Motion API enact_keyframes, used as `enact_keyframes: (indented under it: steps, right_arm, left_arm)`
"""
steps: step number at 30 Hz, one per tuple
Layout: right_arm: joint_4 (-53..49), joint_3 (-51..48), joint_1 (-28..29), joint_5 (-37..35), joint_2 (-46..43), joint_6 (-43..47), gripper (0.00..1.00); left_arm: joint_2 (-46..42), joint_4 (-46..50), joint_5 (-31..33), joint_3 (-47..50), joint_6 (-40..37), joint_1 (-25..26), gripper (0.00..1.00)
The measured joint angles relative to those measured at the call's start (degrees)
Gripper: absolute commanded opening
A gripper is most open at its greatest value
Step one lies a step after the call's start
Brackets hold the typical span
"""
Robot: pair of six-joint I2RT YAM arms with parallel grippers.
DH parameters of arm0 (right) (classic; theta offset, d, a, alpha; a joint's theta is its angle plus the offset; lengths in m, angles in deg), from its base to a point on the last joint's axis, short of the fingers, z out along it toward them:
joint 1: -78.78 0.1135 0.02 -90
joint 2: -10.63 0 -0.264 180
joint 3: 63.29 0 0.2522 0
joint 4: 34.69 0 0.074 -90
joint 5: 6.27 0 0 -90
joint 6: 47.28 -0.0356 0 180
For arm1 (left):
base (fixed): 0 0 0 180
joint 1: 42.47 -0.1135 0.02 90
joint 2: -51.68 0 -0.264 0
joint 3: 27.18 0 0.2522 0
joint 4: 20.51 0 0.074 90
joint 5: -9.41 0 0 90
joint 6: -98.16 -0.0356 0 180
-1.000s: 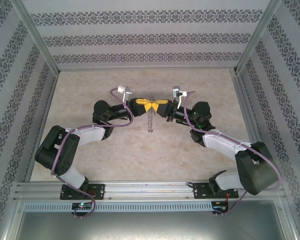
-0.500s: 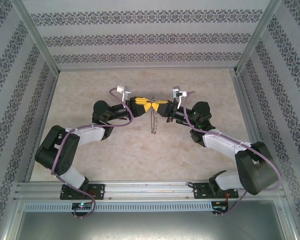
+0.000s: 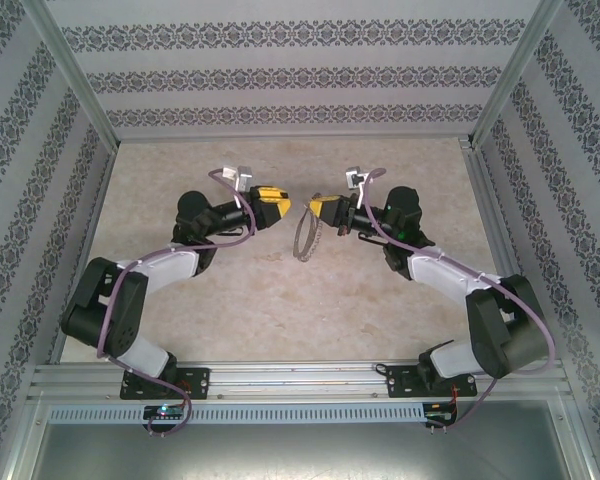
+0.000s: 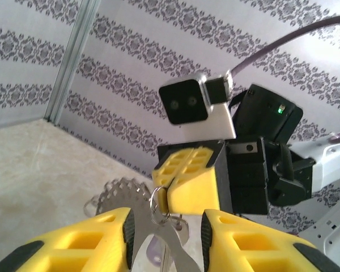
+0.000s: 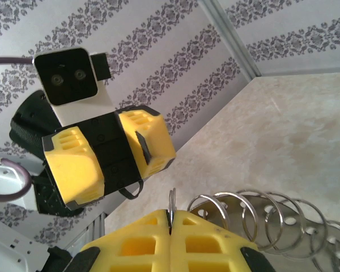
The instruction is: Put the keys on the keyring
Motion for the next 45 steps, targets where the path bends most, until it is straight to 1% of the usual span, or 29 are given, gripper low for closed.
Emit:
enact_keyframes:
  steps: [5,10,15,19,24,30,38,45]
  right_arm:
    - [-10.19,7.34,-0.63,5.27,-0.02,6.45,0.0]
    - [-18.01,12.24,-1.05,9.66,0.24,11.82,0.0]
    - [-23.26,17.09,-1.79,13.64,2.58,15.17,0.0]
    - [-26.25,19.32,-2.25,16.28,4.13,17.22,0.0]
    - [-29.11,21.07,-2.62,18.49,5.79,18.97,0.0]
    - [-31.26,23.06,-2.62,19.96,7.34,20.0,0.0]
    - [-32.0,24.39,-2.6,20.81,9.49,20.79,0.0]
    - [-32.41,24.92,-2.6,20.79,9.62,20.98,0.0]
  left_arm:
    - [-5.38,21.55,-1.14,-7.21,-9.73,-0.04,0.45]
    - [-7.37,38.71,-2.27,-15.96,-18.49,-0.26,0.47]
    - [-6.45,52.33,-4.09,-24.13,-25.27,-0.35,0.46]
    - [-3.85,59.3,-6.54,-28.13,-28.61,-0.35,0.44]
    - [-0.44,65.0,-8.98,-30.29,-30.53,-0.35,0.43]
    - [1.73,68.57,-10.23,-32.13,-32.48,-0.35,0.43]
    - [3.72,68.65,-11.78,-33.66,-32.68,-0.35,0.41]
    - [5.05,68.32,-13.14,-34.01,-31.98,-0.35,0.33]
